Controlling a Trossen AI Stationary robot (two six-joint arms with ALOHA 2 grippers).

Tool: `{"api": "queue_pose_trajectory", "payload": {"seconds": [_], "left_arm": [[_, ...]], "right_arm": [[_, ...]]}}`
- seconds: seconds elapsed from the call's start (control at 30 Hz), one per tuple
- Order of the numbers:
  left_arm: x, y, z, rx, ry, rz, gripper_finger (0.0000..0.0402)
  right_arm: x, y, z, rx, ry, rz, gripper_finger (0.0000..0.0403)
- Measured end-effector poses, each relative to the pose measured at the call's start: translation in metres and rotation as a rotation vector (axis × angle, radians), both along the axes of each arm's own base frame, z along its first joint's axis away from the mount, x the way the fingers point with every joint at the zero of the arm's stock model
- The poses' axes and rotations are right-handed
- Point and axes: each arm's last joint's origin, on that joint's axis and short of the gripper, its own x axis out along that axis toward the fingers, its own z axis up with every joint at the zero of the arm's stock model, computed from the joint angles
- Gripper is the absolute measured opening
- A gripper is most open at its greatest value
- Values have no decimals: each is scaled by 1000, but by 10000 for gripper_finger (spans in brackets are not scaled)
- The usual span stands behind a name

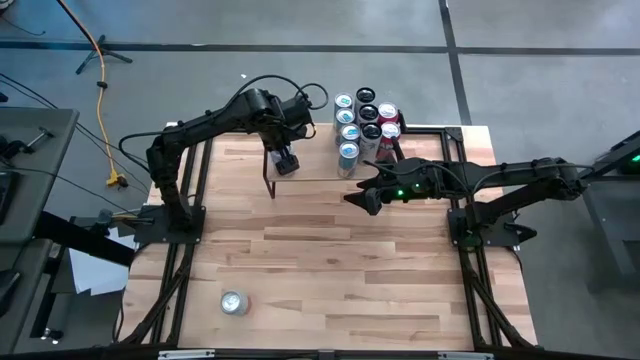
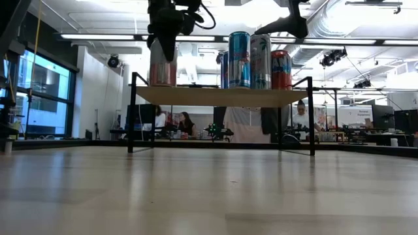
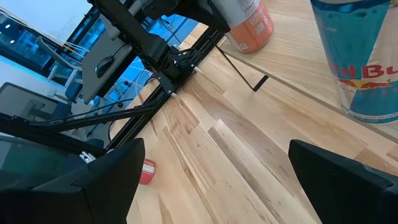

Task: Place canned beverage on shelf
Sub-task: Put the top orange-white soda can on the shelf

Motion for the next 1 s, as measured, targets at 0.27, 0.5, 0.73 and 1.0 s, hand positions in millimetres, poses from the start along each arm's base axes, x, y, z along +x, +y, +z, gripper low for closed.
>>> {"api": "queue_pose_trajectory", "payload": {"seconds": [0.27, 0.5, 0.73, 1.0], "left_arm": [[0, 0, 1, 12, 0, 22, 400], [-4, -1, 35, 52, -97, 22, 399], [-17, -7, 93, 149, -304, -4, 399], [-55, -22, 126, 182, -475, 110, 400]], "right_arm": [[0, 0, 0, 0, 0, 0, 385], [0, 0, 0, 0, 0, 0, 385], [0, 0, 0, 0, 0, 0, 385], [0, 0, -1, 0, 11, 0, 385]]}}
